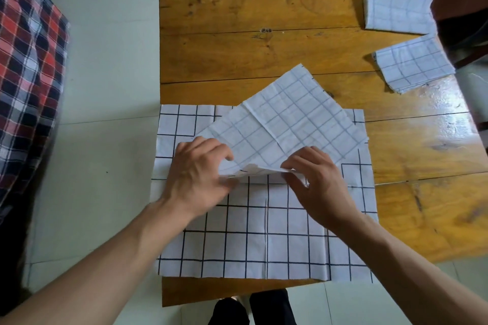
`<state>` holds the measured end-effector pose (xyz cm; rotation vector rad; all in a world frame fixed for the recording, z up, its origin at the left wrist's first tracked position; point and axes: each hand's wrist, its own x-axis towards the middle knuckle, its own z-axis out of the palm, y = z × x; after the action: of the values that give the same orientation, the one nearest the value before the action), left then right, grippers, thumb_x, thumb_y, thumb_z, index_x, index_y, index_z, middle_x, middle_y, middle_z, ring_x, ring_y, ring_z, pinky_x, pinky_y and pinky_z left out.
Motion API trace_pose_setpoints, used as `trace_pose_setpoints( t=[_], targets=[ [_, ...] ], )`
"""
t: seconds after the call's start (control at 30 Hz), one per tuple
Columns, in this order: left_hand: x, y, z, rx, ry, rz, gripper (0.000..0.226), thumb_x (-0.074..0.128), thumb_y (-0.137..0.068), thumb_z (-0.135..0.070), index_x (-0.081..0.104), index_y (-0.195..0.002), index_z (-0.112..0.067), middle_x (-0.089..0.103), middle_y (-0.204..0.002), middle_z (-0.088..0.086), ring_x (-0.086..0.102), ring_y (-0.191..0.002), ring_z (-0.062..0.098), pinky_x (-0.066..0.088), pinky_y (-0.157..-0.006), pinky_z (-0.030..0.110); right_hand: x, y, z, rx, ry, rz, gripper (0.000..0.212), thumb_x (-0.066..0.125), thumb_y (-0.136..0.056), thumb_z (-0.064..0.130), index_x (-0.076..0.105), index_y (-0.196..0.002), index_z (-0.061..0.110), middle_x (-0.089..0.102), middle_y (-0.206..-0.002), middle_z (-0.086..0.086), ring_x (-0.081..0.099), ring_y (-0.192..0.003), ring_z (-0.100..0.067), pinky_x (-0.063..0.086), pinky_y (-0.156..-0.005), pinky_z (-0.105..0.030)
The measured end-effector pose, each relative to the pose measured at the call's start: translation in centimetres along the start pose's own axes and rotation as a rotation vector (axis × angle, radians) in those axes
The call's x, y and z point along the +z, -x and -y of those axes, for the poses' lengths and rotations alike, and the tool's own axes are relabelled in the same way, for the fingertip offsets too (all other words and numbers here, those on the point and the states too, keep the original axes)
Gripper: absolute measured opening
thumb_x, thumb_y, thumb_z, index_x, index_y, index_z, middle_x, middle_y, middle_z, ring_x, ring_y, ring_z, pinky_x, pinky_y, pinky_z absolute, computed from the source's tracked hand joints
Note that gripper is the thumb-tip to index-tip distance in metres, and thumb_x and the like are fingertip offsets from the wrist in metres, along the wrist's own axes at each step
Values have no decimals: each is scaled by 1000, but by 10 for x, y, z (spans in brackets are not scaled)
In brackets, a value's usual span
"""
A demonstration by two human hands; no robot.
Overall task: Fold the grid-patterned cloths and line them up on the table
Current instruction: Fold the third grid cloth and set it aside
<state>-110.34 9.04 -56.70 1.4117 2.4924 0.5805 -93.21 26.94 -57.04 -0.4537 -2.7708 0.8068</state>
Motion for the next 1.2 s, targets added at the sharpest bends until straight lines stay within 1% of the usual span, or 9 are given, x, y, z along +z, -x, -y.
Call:
trace_pose_setpoints(
  t=[0.07,0.13,0.23,0.57,0.77,0.93,1.0,1.1,1.2],
  targets=[
    [3,-3,14,-17,13,6,24,65,-77,-44,67,-84,-21,65,-87,-9,55,-83,19,32,-68,32,-5,2,-4,-21,-20,-6,2,70,-88,13,68,-88,13,60,-86,2,54,-82,-19,45,-72,-32],
    [7,-5,25,5,-20,-5,2,65,-81,-19,66,-79,-20,67,-89,-7,57,-85,23,31,-69,33,-8,6,-8,-33,-18,-4,2,70,-88,13,68,-89,13,60,-87,2,54,-83,-19,46,-72,-35],
    [9,-10,28,41,-47,-36,33,66,-72,13,63,-73,-19,65,-80,-7,52,-79,22,31,-68,34,-9,10,-14,-37,22,-2,8,72,-84,9,69,-90,14,61,-89,2,55,-85,-19,47,-73,-40],
    [-26,26,26,81,-208,-89,34,78,-56,5,56,-68,-18,53,-67,-4,50,-65,25,36,-67,37,3,2,-21,-115,86,-81,6,67,-88,15,71,-89,12,64,-92,-1,57,-88,-23,45,-73,-40],
    [-11,45,-3,121,-100,2,31,86,-59,-8,59,-72,-19,56,-71,-6,51,-67,18,40,-68,37,-1,-1,-35,-46,86,-170,17,75,-73,-6,70,-83,6,66,-93,-5,58,-90,-26,44,-77,-36],
    [2,37,-15,165,-12,-39,28,70,-55,1,60,-74,-17,59,-74,-4,54,-70,21,42,-68,38,-19,21,-55,20,71,-21,18,78,-74,0,69,-86,9,66,-103,-2,57,-101,-18,47,-83,-32],
    [4,38,-12,146,26,-45,36,65,-47,9,62,-74,-16,60,-74,-4,55,-70,21,43,-66,38,-19,28,-61,32,91,15,18,79,-77,6,71,-92,11,67,-104,-1,58,-102,-16,48,-87,-31],
    [4,39,-14,133,63,-33,38,65,-47,11,64,-74,-15,60,-73,-5,55,-70,18,43,-64,34,-17,31,-69,84,123,82,44,83,-73,9,70,-115,11,67,-114,-1,59,-108,-19,51,-90,-40],
    [4,40,-14,123,92,-27,37,69,-50,11,64,-75,-16,60,-73,-6,54,-70,15,40,-64,29,-13,23,-67,56,120,83,53,69,-76,-10,66,-124,11,65,-122,-4,57,-115,-23,50,-92,-45]
  ],
)
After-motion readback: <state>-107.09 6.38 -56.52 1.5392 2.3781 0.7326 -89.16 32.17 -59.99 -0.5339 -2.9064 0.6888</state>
